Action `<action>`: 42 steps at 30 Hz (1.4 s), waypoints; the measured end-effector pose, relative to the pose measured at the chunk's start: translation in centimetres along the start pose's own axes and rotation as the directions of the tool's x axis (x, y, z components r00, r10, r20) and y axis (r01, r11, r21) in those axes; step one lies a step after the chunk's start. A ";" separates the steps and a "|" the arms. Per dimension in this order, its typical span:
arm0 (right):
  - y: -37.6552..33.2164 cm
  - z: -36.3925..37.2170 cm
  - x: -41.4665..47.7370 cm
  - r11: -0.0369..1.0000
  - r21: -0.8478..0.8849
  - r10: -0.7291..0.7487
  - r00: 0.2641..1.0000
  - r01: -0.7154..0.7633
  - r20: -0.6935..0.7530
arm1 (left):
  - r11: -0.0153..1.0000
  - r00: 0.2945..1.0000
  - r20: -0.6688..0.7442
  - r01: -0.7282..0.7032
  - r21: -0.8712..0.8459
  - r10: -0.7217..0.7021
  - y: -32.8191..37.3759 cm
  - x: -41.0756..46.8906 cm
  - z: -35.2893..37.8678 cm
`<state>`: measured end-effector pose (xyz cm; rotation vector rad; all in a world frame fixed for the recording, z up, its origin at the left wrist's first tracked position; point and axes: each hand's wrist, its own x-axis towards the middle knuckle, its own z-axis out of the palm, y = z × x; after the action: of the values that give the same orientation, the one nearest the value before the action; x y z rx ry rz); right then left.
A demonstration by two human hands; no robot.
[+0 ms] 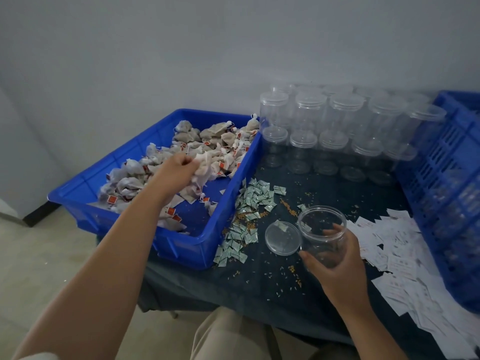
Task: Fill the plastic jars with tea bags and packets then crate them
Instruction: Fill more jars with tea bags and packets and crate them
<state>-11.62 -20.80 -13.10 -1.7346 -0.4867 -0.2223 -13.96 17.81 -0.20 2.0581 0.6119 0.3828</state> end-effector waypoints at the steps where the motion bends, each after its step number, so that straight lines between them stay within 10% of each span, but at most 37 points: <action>1: -0.1 0.0 0.0 1.000 -0.002 0.004 1.000 -0.004 0.004 | 1.000 1.000 0.003 0.008 -0.015 -0.008 0.7 -0.3 -0.2; 13: -0.5 0.0 0.1 0.998 -0.038 0.054 0.996 -0.051 0.070 | 0.948 0.967 0.246 0.020 -0.318 0.062 9.9 -4.3 4.4; 23: -0.1 -0.3 -0.1 0.999 0.027 0.043 0.999 -0.043 0.012 | 0.933 0.753 0.640 -0.325 0.154 0.157 13.8 -8.3 12.7; 42: 0.3 -0.4 0.0 0.998 0.032 0.053 0.998 -0.053 -0.023 | 0.930 0.824 0.465 -0.367 0.004 0.323 14.7 -8.5 13.1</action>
<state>-11.46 -21.20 -13.31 -1.7103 -0.4245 -0.1960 -10.53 -2.70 5.18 2.2467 -0.0381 0.0596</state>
